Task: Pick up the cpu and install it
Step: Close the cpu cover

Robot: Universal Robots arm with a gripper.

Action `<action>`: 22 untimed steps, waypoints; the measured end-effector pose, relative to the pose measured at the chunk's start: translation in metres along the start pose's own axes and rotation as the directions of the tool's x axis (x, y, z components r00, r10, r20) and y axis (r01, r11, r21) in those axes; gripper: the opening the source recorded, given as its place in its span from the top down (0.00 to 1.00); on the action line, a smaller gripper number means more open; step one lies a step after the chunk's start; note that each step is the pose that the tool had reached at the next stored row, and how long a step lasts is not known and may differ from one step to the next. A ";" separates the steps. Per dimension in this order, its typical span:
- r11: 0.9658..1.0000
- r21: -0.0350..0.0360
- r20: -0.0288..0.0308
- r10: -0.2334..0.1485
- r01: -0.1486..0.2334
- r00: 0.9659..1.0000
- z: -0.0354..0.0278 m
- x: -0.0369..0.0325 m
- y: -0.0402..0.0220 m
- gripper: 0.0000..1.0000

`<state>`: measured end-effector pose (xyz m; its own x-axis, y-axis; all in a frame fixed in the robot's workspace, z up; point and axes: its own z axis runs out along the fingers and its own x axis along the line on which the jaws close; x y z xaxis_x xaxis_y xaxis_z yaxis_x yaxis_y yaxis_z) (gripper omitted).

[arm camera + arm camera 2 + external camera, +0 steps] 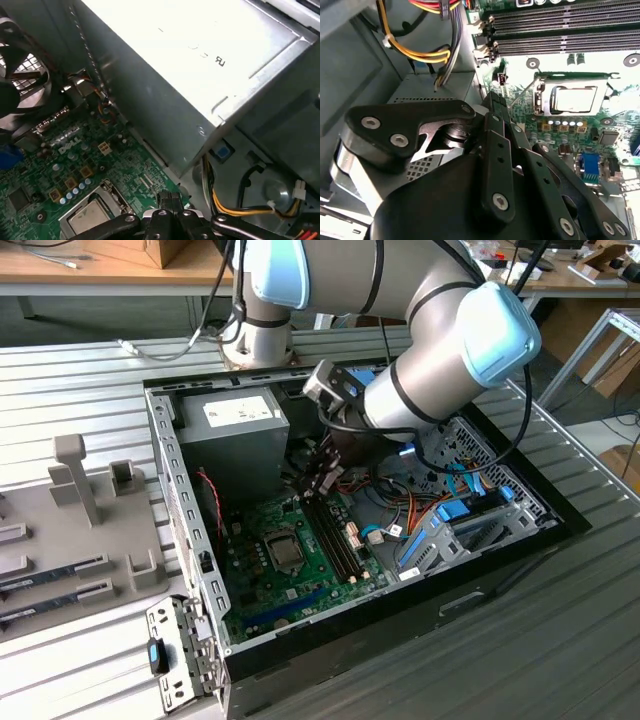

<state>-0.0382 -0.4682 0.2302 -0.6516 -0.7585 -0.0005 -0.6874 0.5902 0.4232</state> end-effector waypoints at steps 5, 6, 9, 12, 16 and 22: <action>1.000 0.012 -0.026 -0.020 0.020 0.999 -0.0009 0.0034 -0.0019 0.89; 1.000 0.015 -0.030 -0.023 0.023 0.999 -0.0013 0.0049 -0.0032 0.89; 1.000 0.019 -0.037 -0.024 0.025 0.999 -0.0021 0.0074 -0.0050 0.89; 0.999 0.025 -0.045 -0.024 0.025 0.999 -0.0024 0.0079 -0.0055 0.89; 0.999 0.033 -0.056 -0.023 0.024 0.998 -0.0030 0.0097 -0.0068 0.89; 0.997 0.075 -0.102 -0.002 0.010 0.995 -0.0022 0.0130 -0.0051 0.89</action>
<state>-0.0425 -0.4816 0.2301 -0.6139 -0.7841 0.0914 -0.7159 0.6018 0.3540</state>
